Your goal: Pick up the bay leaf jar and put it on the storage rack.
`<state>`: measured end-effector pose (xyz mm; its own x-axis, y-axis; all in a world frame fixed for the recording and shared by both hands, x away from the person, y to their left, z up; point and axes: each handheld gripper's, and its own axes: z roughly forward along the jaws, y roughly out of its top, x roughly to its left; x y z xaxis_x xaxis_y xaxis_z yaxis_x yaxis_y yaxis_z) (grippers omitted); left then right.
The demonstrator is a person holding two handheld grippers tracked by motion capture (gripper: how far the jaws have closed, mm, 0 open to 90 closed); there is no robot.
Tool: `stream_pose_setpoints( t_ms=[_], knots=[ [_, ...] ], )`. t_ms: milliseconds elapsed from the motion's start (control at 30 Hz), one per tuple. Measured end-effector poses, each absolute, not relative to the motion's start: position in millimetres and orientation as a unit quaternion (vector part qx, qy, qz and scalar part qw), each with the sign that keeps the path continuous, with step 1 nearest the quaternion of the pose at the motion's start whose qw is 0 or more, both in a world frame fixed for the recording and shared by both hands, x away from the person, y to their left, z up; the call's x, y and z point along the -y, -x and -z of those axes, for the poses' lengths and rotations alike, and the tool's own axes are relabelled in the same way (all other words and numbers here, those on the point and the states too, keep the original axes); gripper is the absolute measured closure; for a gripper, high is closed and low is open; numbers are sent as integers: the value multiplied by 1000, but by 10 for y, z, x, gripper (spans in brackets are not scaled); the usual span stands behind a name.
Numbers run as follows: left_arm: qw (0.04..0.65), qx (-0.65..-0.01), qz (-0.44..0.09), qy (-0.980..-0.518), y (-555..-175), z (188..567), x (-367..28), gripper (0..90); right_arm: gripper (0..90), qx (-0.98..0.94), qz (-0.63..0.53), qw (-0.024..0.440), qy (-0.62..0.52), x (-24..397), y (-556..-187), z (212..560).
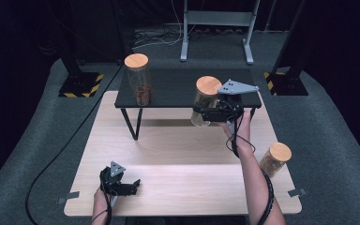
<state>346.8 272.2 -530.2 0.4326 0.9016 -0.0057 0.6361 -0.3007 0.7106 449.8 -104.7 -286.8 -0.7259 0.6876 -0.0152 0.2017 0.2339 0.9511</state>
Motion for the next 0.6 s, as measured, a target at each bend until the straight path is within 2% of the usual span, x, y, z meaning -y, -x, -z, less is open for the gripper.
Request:
stream_pose_setpoints(
  t_ms=[600],
  knots=[
    [327,-492,-203,-781,-3468,5302,-2722,0,250,-755,-541,227,-293,963,-4603,2721]
  ],
)
